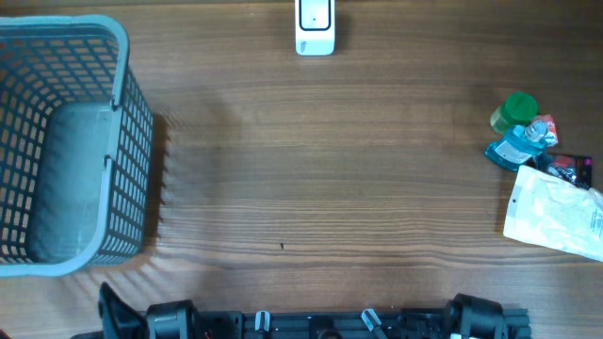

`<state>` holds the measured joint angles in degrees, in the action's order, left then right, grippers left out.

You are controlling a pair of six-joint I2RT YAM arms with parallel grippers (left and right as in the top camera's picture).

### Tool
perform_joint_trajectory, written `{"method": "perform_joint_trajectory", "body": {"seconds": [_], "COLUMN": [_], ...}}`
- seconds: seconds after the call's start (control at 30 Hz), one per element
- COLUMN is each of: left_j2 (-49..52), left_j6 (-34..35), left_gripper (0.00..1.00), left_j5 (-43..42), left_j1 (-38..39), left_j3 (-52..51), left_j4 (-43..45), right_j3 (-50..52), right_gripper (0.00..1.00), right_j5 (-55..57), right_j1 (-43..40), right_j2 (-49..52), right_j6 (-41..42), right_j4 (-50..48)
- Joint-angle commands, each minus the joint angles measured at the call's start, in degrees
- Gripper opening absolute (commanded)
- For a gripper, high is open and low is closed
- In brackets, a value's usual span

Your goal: Scan the item barcode

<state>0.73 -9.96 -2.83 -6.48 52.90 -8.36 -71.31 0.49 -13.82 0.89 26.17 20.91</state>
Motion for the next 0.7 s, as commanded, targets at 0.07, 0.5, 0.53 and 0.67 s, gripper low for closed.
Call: {"method": "perform_joint_trajectory", "body": {"seconds": [0.07, 0.5, 0.53, 0.67], "left_j2": [0.35, 0.35, 0.35, 0.35], "left_j6": [7.82, 7.87, 7.87, 7.89], "left_gripper": [1.00, 1.00, 1.00, 1.00], "left_j5": [1.01, -1.46, -2.23, -2.49], "left_j1": [-0.11, -0.11, -0.11, -0.11], "left_j3": [-1.36, -23.21, -25.73, -32.63], "left_j4": [0.76, 21.11, 23.47, 29.97], "right_j3": [9.42, 44.24, 46.34, 53.00], "right_gripper": [1.00, 1.00, 1.00, 1.00], "right_j5": [-5.27, -18.93, -19.41, -19.98], "right_j1": [-4.33, -6.40, -6.40, -6.40], "right_j2": [-0.46, -0.46, -0.46, -0.46], "right_j6": [16.37, 16.46, 16.70, 17.90], "right_j4": [-1.84, -34.25, -35.82, -37.86]}}
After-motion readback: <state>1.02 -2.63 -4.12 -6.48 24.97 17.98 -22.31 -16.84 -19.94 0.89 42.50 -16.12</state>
